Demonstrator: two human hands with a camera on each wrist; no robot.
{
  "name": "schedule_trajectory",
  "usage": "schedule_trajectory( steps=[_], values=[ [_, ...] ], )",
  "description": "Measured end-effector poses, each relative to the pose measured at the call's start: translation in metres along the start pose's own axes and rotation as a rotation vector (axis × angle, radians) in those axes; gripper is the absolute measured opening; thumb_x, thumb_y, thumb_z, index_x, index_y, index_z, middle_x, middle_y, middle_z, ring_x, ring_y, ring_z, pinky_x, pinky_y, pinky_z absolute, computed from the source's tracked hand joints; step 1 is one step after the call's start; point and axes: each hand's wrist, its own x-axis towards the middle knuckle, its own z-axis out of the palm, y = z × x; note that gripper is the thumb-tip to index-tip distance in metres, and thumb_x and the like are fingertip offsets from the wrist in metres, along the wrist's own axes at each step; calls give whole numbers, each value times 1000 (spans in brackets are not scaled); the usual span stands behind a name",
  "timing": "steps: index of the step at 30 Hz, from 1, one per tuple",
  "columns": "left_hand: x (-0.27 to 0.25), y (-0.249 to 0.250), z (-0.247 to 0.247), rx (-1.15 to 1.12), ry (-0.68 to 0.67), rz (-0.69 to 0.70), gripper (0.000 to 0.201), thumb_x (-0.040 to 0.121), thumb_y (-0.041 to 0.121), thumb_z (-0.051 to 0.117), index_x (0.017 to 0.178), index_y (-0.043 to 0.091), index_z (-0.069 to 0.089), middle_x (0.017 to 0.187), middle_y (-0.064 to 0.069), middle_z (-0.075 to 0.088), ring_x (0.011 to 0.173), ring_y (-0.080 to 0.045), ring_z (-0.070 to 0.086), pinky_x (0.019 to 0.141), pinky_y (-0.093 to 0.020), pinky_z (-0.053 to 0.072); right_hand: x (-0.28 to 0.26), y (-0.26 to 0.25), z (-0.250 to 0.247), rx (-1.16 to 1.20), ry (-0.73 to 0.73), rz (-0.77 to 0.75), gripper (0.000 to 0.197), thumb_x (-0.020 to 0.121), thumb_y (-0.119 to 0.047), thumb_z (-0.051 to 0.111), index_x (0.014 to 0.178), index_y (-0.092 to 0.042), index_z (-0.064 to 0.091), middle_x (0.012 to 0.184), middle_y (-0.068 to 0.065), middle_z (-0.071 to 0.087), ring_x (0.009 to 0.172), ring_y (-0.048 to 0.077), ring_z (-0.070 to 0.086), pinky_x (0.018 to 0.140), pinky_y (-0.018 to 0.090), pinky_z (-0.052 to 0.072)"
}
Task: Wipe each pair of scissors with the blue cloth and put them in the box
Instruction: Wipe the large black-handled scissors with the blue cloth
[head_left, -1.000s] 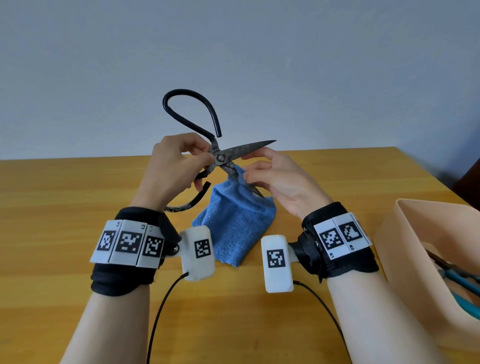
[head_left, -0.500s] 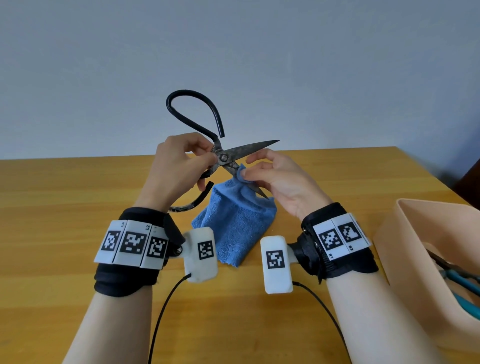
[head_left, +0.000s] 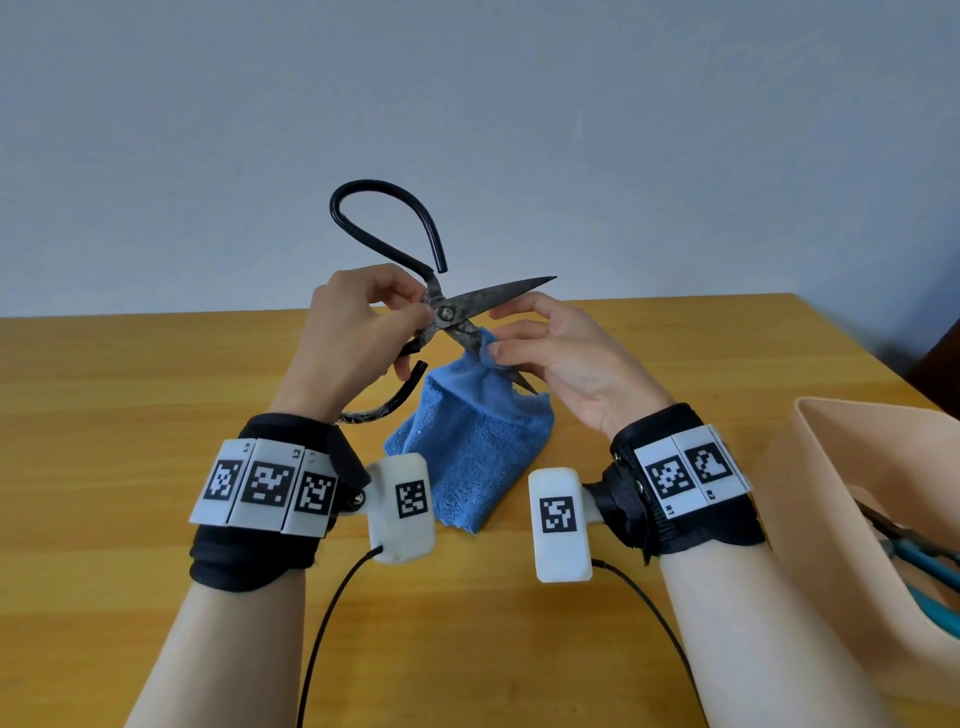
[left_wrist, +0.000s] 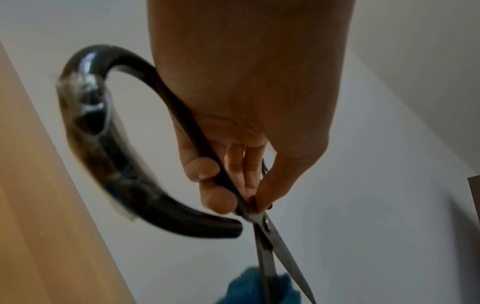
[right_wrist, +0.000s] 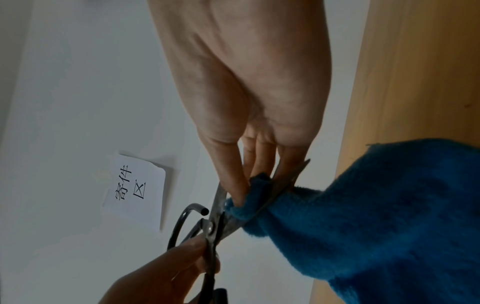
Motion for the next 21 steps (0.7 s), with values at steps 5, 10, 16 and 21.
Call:
schedule_trajectory(
  steps=[5,10,16,21],
  values=[
    [1,-2,-2,6,9,-6,2,85,12,67,85,14,67,80,3,67,41,-19,59,46,-13,39,1,2,2,-64,22,13,34,78,2,77,106,-13,63,73,-2,70,84,20,66,94,40,48],
    [1,-2,-1,10,21,-3,3,85,11,66,85,14,67,78,3,67,41,-20,59,48,-13,39,-1,2,0,-64,26,20,35,79,1,77,109,-13,66,84,4,73,91,21,68,99,42,49],
    [1,-2,-2,5,25,-4,3,85,11,66,86,13,68,79,3,67,41,-18,58,47,-12,39,-2,1,2,-106,51,-1,36,79,-1,78,111,-13,66,72,-2,71,83,17,68,93,36,50],
    [2,-2,-2,-9,46,1,4,85,10,65,86,14,67,78,1,67,42,-20,59,48,-15,40,-1,0,3,-109,35,-8,40,82,-2,75,116,-21,68,94,7,76,100,23,70,103,41,49]
  ],
)
